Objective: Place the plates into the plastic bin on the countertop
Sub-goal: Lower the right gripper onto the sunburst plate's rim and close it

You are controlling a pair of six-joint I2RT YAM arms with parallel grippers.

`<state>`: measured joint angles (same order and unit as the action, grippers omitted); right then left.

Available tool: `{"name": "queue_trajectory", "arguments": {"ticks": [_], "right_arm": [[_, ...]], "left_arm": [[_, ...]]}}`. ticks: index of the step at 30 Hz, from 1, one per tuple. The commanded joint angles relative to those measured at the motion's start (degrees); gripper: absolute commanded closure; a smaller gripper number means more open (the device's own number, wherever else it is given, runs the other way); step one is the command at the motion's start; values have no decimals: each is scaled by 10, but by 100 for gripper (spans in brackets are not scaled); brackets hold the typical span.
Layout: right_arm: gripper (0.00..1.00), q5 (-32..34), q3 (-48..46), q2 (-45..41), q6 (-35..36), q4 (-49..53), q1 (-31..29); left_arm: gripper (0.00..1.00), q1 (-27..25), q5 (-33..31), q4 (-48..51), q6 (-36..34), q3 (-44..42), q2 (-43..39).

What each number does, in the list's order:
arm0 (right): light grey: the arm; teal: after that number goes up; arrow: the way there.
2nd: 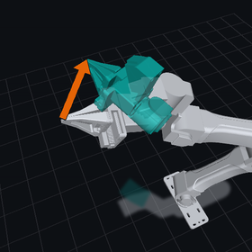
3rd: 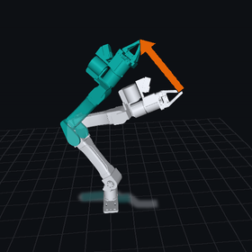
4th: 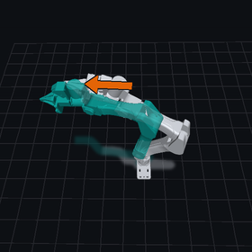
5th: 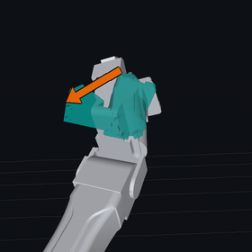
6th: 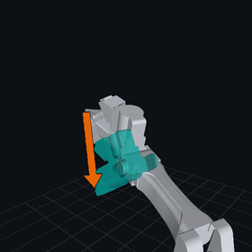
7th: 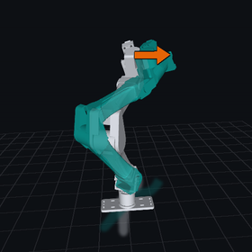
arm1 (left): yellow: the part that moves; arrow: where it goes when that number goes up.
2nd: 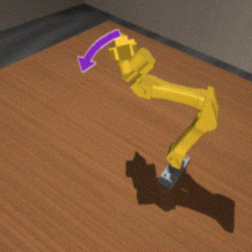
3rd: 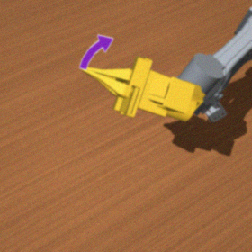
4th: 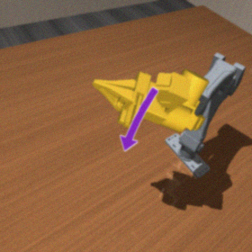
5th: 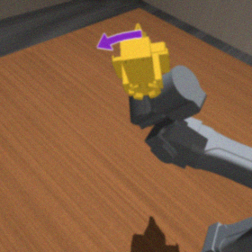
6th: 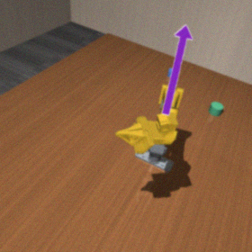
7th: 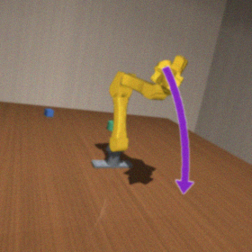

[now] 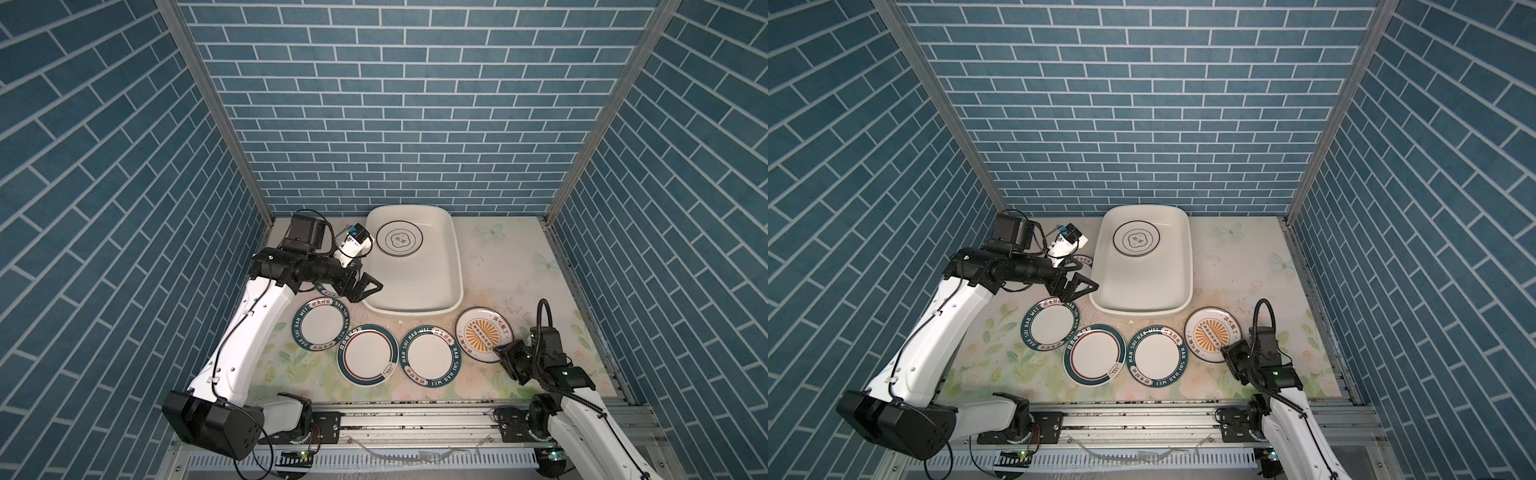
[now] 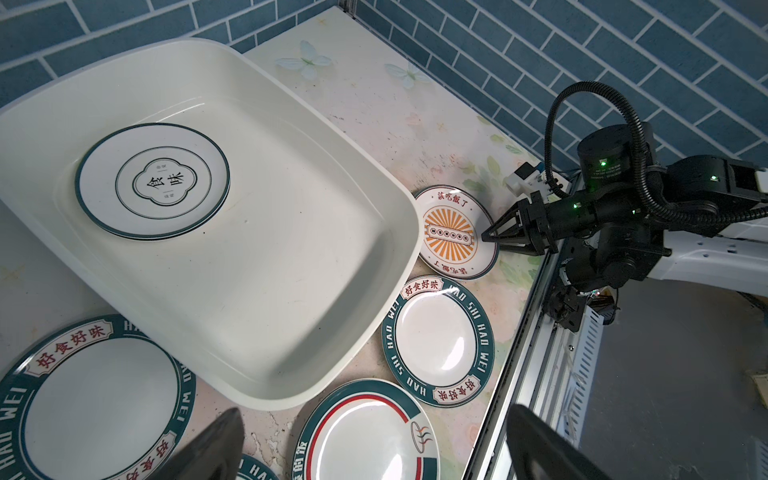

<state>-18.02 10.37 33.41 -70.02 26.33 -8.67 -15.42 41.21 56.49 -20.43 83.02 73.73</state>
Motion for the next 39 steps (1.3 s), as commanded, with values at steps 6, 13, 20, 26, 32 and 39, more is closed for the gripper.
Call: {"name": "queue_trajectory", "arguments": {"ticks": [6,13,20,26,32,39], "right_arm": [[63,32,-46,4,-32,9,1],[66,35,-62,-3,-41,-5,2],[71,33,-74,-9,-49,-18,1],[74,33,-78,-13,-50,-20,1],[78,34,-85,-18,-52,-31,1],[81,33,-94,-19,-55,-45,1]], "left_arm": [[1,-4,3,0,-1,4,-1],[1,-4,3,-4,2,-2,-2],[0,-4,3,-4,2,-1,-4],[0,-4,3,-5,4,-3,-4],[1,-5,2,-5,4,0,-2],[0,-5,4,-7,6,-3,-3]]}}
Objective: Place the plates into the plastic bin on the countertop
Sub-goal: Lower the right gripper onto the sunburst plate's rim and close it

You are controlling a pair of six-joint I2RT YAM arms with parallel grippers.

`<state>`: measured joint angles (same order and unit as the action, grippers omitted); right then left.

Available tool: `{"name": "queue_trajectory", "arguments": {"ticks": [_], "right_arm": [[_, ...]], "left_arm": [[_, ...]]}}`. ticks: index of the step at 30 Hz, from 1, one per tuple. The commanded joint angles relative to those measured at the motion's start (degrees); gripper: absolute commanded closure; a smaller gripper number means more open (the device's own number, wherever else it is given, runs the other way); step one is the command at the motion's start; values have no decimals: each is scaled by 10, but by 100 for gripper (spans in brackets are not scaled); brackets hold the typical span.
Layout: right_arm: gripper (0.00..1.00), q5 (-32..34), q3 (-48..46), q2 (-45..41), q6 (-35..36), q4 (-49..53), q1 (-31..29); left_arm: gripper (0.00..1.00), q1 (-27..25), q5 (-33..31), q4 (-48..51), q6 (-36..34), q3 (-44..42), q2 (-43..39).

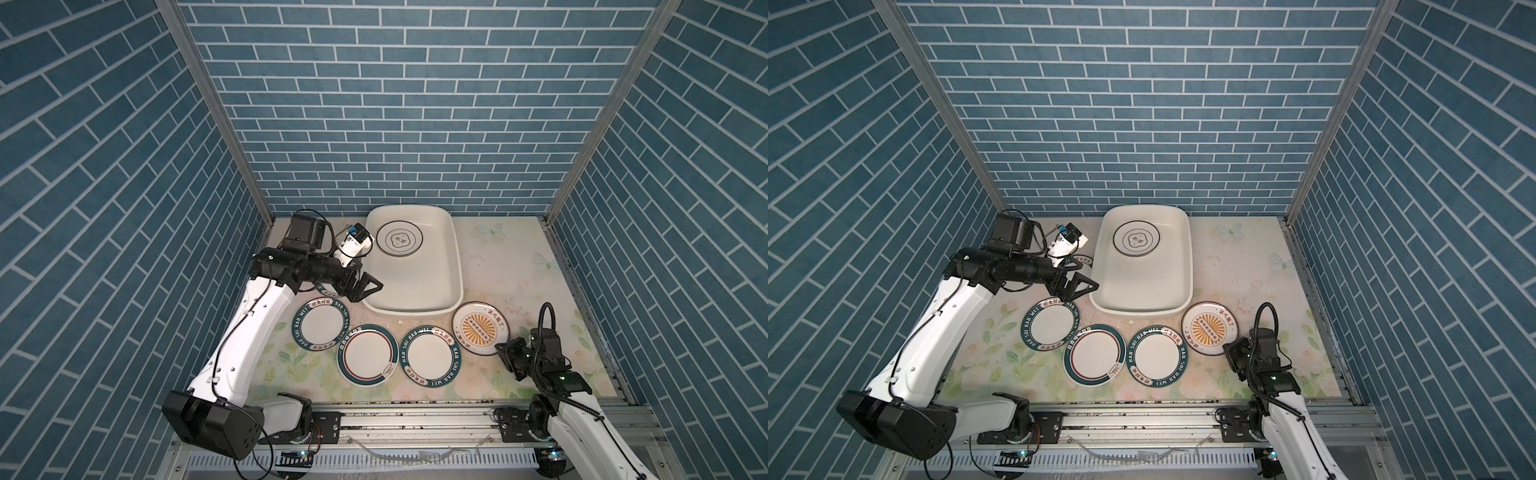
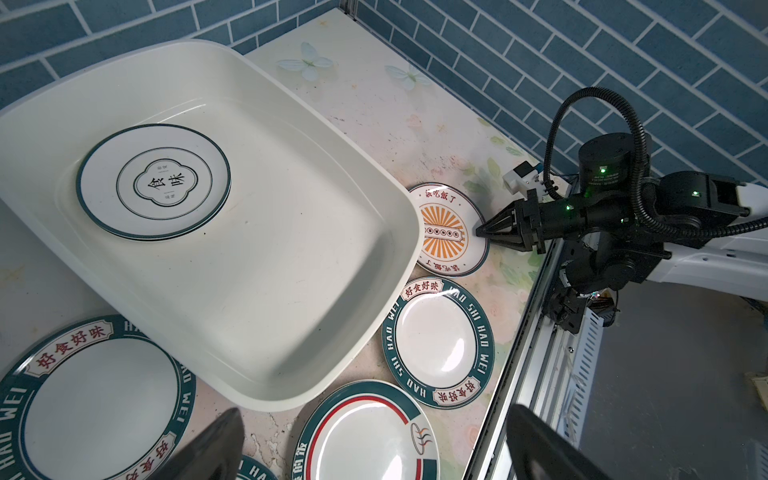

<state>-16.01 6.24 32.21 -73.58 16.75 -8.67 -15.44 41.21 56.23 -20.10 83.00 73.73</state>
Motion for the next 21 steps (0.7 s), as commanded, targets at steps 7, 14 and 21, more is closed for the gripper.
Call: {"name": "queue_trajectory", "arguments": {"ticks": [7,14,21], "right_arm": [[83,15,-55,-14,-23,48,1],[84,14,-50,-24,-22,49,1],[86,14,-44,-37,-24,47,1]], "left_arm": [[0,-4,4,-4,3,-1,-6],[0,-4,4,-4,4,0,-7],[0,-5,4,-2,6,7,-5]]}}
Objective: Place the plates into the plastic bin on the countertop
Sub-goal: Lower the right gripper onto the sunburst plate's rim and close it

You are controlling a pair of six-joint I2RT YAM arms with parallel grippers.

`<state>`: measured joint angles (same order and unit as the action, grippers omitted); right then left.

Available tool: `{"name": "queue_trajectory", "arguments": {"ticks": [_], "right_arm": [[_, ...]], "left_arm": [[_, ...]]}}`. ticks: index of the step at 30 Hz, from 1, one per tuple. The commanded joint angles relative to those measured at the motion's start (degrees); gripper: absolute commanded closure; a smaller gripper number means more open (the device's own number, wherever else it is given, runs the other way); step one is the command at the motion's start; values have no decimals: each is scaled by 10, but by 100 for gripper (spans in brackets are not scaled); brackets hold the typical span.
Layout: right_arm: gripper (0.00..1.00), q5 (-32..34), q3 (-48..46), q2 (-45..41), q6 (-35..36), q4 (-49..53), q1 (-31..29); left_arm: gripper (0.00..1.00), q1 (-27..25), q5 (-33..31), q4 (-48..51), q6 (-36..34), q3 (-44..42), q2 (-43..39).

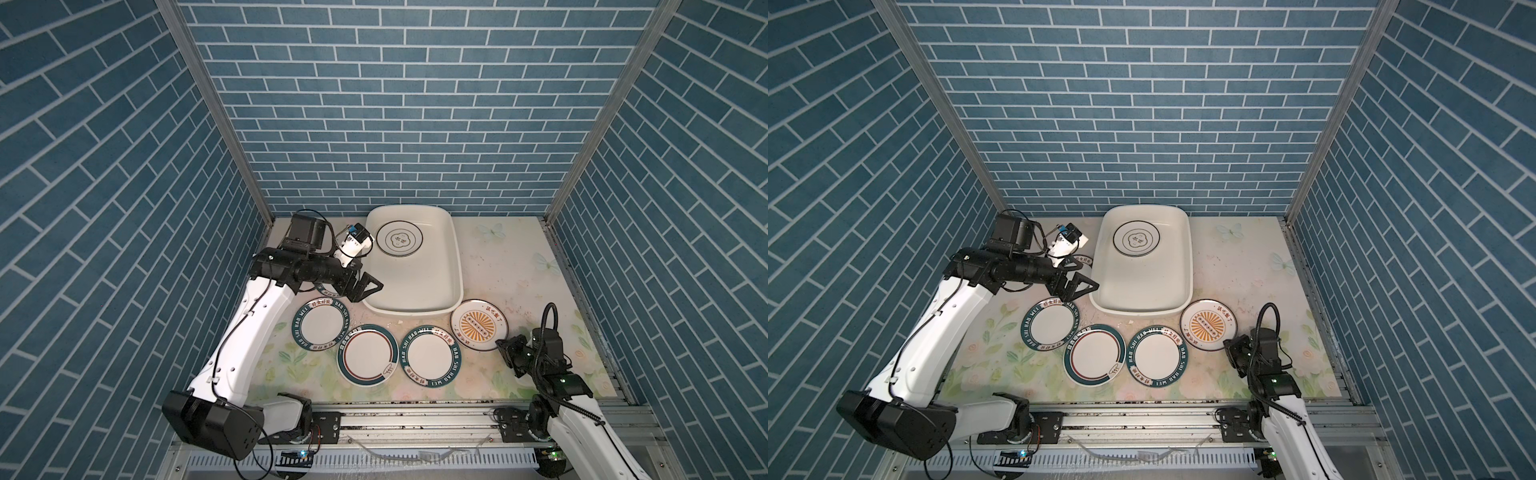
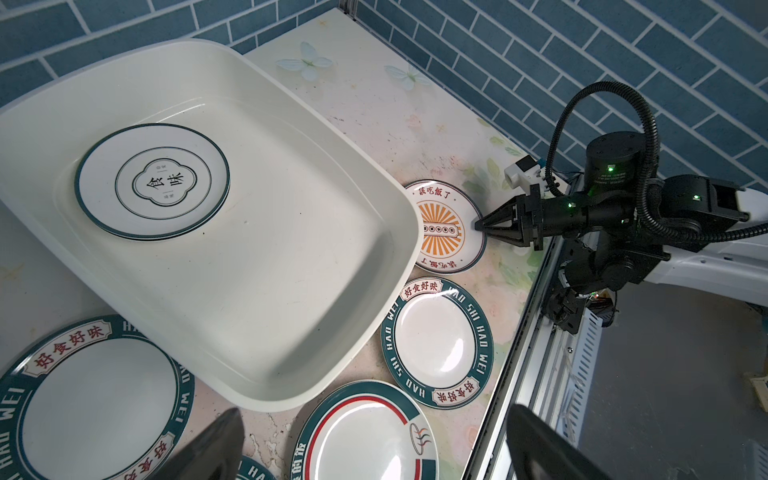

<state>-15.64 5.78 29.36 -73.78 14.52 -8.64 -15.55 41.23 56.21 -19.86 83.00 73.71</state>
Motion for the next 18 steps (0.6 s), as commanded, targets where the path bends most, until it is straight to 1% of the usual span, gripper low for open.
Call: {"name": "queue_trajectory", "arguments": {"ticks": [1,12,18], "right_arm": [[86,11,-38,-10,-22,70,1],[90,16,-31,-24,-30,66,1],[94,23,-11,-31,-26,65,1]], "left_arm": [[0,-3,4,-2,4,7,-5],[1,-4,6,-1,9,12,-3],[0,-3,3,1,8,15,-7]]}}
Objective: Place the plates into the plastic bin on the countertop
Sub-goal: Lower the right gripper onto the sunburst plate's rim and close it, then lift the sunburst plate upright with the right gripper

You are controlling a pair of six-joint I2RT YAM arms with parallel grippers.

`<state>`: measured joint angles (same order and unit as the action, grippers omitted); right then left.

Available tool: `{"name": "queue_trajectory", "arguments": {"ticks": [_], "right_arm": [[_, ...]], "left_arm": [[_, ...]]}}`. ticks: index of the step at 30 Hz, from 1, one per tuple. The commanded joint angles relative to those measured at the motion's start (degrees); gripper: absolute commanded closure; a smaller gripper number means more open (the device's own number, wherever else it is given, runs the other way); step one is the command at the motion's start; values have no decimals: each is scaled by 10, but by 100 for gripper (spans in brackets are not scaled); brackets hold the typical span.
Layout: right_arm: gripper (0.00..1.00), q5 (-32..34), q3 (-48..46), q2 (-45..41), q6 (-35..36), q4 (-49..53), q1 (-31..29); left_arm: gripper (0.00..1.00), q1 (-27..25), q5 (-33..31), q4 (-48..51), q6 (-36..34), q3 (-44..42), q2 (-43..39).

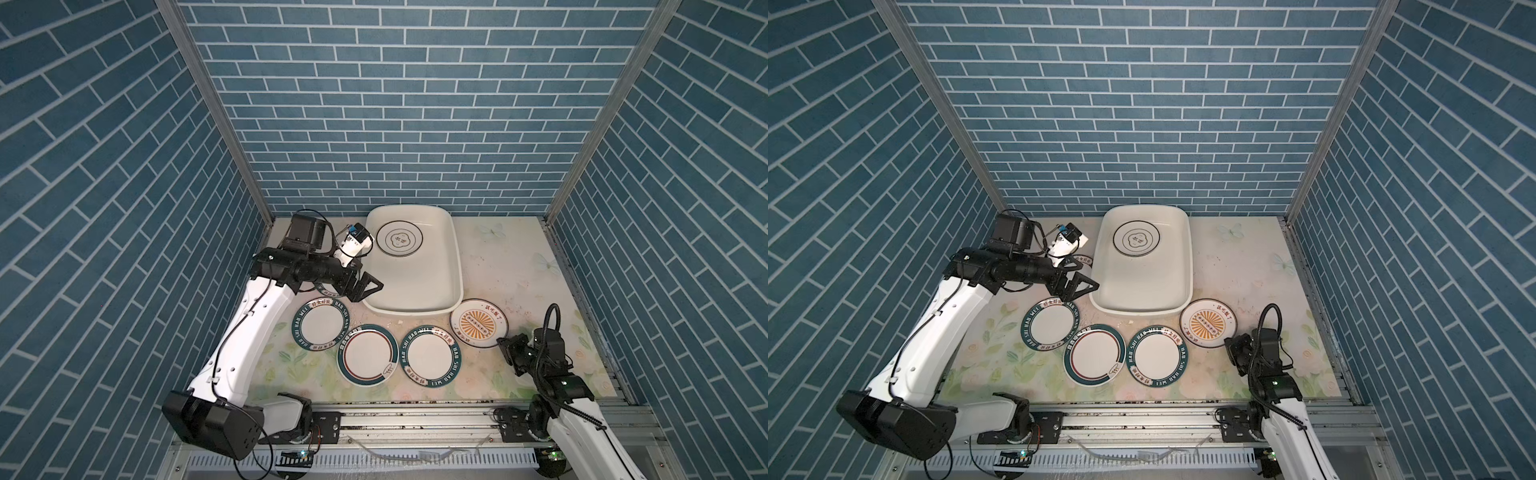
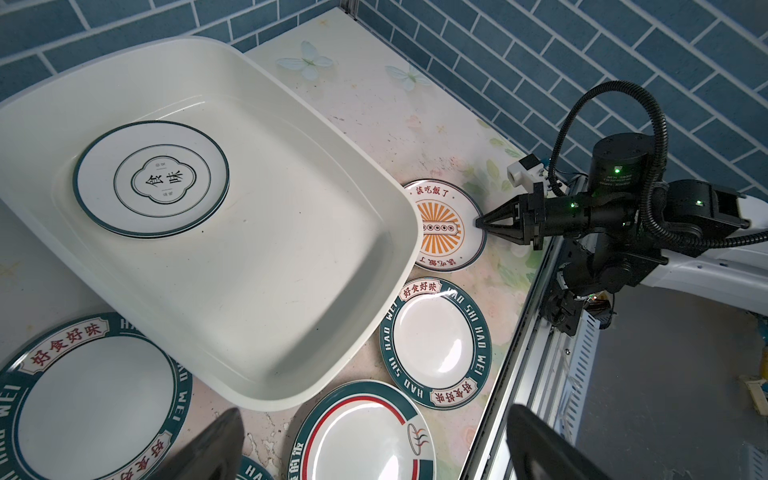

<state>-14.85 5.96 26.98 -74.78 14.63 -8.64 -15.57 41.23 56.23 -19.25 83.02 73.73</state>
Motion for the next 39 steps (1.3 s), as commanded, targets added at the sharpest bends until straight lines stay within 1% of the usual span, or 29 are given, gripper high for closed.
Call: {"name": "queue_trajectory", "arguments": {"ticks": [1,4,11,19,29,39], "right_arm": [[95,16,-8,-6,-13,63,1],[97,32,15,0,6,90,1],[100,46,58,17,29,91,3],[100,59,117,18,65,132,13],[100,88,201,18,126,223,26],[100,95,275,29,175,279,31]], "left_arm": [[0,-3,3,1,2,15,-6],[0,-3,3,1,2,16,-7],[0,-4,6,1,4,21,-4],[0,-3,5,2,5,21,-6],[0,-3,4,0,4,18,-10],[0,-3,5,-2,5,14,-13]]}}
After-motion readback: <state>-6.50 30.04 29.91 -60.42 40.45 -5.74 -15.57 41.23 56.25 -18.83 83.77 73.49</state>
